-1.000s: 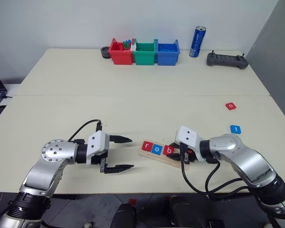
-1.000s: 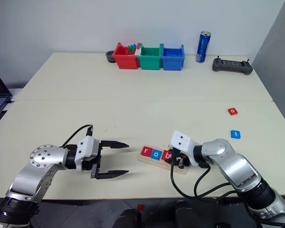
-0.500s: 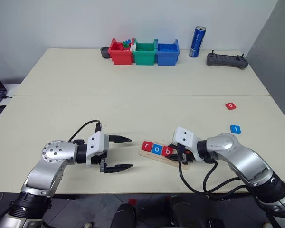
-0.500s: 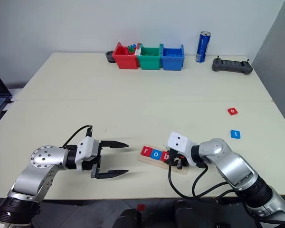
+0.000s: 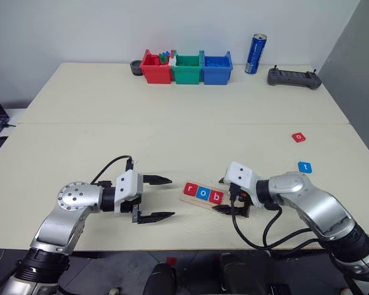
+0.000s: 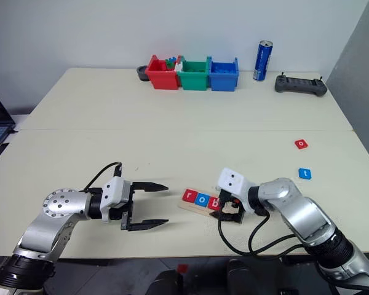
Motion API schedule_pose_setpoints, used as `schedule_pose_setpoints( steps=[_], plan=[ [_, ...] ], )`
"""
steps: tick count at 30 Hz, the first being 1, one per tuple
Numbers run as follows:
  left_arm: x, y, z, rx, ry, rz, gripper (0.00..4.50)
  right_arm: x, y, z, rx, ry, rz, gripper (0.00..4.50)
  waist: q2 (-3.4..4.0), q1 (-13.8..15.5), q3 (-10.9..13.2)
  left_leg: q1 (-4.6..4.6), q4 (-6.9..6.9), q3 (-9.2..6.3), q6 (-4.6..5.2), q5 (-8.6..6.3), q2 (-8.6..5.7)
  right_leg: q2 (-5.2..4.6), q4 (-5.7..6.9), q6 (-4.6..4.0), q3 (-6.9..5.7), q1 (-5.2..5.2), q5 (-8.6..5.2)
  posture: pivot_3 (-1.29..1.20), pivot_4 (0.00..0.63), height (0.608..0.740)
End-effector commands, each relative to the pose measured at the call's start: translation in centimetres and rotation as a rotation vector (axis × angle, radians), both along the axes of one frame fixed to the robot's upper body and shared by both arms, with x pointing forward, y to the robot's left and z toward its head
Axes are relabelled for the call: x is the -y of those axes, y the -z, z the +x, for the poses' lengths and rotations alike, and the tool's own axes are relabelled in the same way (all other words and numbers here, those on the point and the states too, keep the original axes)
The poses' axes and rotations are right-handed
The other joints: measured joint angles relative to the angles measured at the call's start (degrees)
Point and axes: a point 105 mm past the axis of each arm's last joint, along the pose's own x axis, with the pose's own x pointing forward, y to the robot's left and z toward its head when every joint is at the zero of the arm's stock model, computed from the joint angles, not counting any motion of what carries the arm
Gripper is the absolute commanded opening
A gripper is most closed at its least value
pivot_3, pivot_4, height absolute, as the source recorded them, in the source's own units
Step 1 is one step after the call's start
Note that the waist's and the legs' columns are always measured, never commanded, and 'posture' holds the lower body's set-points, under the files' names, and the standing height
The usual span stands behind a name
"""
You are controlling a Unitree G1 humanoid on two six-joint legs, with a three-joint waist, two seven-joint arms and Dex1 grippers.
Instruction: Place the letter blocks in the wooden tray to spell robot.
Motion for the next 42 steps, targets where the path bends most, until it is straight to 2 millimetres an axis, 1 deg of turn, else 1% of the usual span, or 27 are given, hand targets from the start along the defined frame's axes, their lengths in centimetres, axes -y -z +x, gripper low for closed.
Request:
schedule_pose_setpoints(
  steps=[1, 3, 6, 8, 11, 14, 16, 19, 20, 24, 25, 27, 32, 37, 42],
  plan=[
    [0.7, -1.1, -0.1, 0.041, 0.024, -0.007, 4.5, 0.3, -1.7, -1.3, 0.033, -0.053, 0.032, 4.46, 0.0, 0.01, 0.0, 0.0, 0.0, 0.0, 0.0, 0.0, 0.0, 0.0, -0.01, 0.0, 0.0, 0.0, 0.0, 0.0, 0.15, 0.74],
    [0.8, -1.3, -0.1, 0.044, 0.023, -0.007, 4.5, 0.8, -1.5, -2.0, 0.019, -0.062, 0.026, 4.46, 0.0, 0.02, 0.0, -0.02, -0.01, -0.01, 0.0, 0.0, 0.0, 0.0, -0.02, 0.0, -0.01, 0.0, 0.0, 0.0, 0.15, 0.74],
    [1.0, -1.4, 0.0, 0.047, 0.024, -0.006, 4.5, 2.0, -0.7, -3.1, -0.013, -0.064, -0.001, 4.46, 0.0, 0.09, 0.0, -0.03, -0.01, -0.02, 0.01, 0.0, 0.0, -0.01, -0.03, 0.01, -0.03, 0.0, -0.01, 0.0, 0.15, 0.74],
    [1.1, -1.6, 0.1, 0.049, 0.024, -0.005, 4.5, 2.3, -0.4, -3.4, -0.023, -0.064, -0.013, 4.1, 0.0, 0.07, 0.0, -0.03, 0.0, 0.0, 0.01, 0.0, -0.01, -0.01, -0.03, 0.02, -0.01, 0.0, -0.01, 0.0, 0.15, 0.74],
    [1.3, -1.8, 0.1, 0.053, 0.026, -0.004, 4.5, 2.6, 0.0, -4.0, -0.032, -0.077, -0.031, 3.22, 0.0, -0.13, 0.0, 0.01, 0.0, 0.02, 0.01, 0.0, 0.02, 0.02, -0.01, 0.11, 0.01, 0.0, -0.06, 0.0, 0.15, 0.74],
    [1.5, -2.0, 0.1, 0.054, 0.028, -0.003, 4.5, 2.3, 0.0, -4.6, -0.041, -0.102, -0.026, 2.06, -0.01, -0.11, 0.0, 0.01, 0.0, 0.01, 0.0, 0.0, 0.02, 0.03, -0.01, 0.21, 0.01, 0.0, -0.12, 0.0, 0.15, 0.74],
    [1.6, -2.0, 0.1, 0.054, 0.03, -0.002, 4.5, 2.1, 0.1, -5.1, -0.054, -0.121, -0.024, 1.36, -0.01, -0.06, 0.0, 0.0, 0.01, 0.02, 0.0, 0.0, 0.02, 0.02, -0.01, 0.2, 0.02, 0.0, -0.12, 0.0, 0.15, 0.74],
    [1.6, -2.0, 0.3, 0.056, 0.029, -0.001, 4.5, 2.2, 0.4, -5.7, -0.081, -0.152, -0.037, 0.21, -0.01, 0.04, 0.0, -0.01, 0.01, 0.01, 0.0, 0.0, 0.01, 0.02, -0.02, 0.2, 0.01, 0.0, -0.11, 0.0, 0.15, 0.74],
    [1.5, -2.0, 0.3, 0.056, 0.029, 0.0, 4.5, 2.2, 0.5, -5.8, -0.094, -0.161, -0.044, 0.03, -0.01, 0.05, 0.0, -0.01, 0.01, 0.02, 0.0, 0.0, 0.01, 0.02, -0.02, 0.2, 0.02, 0.01, -0.12, 0.0, 0.15, 0.74],
    [1.4, -2.0, 0.4, 0.057, 0.028, 0.001, 4.5, 2.5, 1.2, -6.2, -0.126, -0.167, -0.069, 0.03, -0.01, 0.05, 0.0, 0.0, 0.01, 0.02, 0.0, 0.0, 0.01, 0.01, -0.03, 0.2, 0.01, 0.01, -0.12, 0.0, 0.15, 0.74],
    [1.4, -1.9, 0.4, 0.057, 0.027, 0.001, 4.5, 2.6, 1.7, -6.2, -0.144, -0.158, -0.088, 0.03, -0.01, 0.03, 0.0, 0.0, 0.01, 0.02, 0.0, 0.0, 0.01, 0.01, -0.03, 0.2, 0.01, 0.01, -0.11, 0.0, 0.15, 0.74],
    [1.3, -1.7, 0.3, 0.055, 0.027, 0.003, 4.5, 2.7, 2.2, -6.0, -0.151, -0.138, -0.109, 0.03, -0.01, 0.04, 0.0, 0.0, 0.01, 0.02, 0.0, 0.0, 0.01, 0.01, -0.02, 0.2, 0.01, 0.01, -0.12, 0.0, 0.15, 0.74],
    [1.1, -1.5, 0.4, 0.06, 0.024, 0.006, 4.5, 3.2, 2.9, -5.2, -0.127, -0.098, -0.156, 0.03, -0.01, 0.04, 0.0, 0.0, 0.01, 0.02, 0.0, 0.0, 0.0, 0.01, -0.03, 0.18, 0.01, 0.01, -0.11, 0.0, 0.15, 0.74],
    [1.2, -1.5, 0.5, 0.066, 0.024, 0.004, 4.5, 3.3, 3.0, -4.4, -0.093, -0.058, -0.153, 0.03, -0.01, 0.05, 0.0, 0.0, 0.01, 0.02, 0.0, 0.0, 0.01, 0.01, -0.03, 0.22, 0.01, 0.01, -0.13, 0.0, 0.15, 0.74],
    [1.2, -1.5, 0.5, 0.066, 0.025, 0.003, 4.5, 3.9, 3.0, -3.9, -0.069, -0.037, -0.159, 0.03, -0.02, 0.04, 0.0, 0.0, 0.01, 0.02, 0.0, 0.0, 0.01, 0.01, -0.02, 0.22, 0.01, 0.01, -0.13, 0.0, 0.15, 0.74]
  ],
)
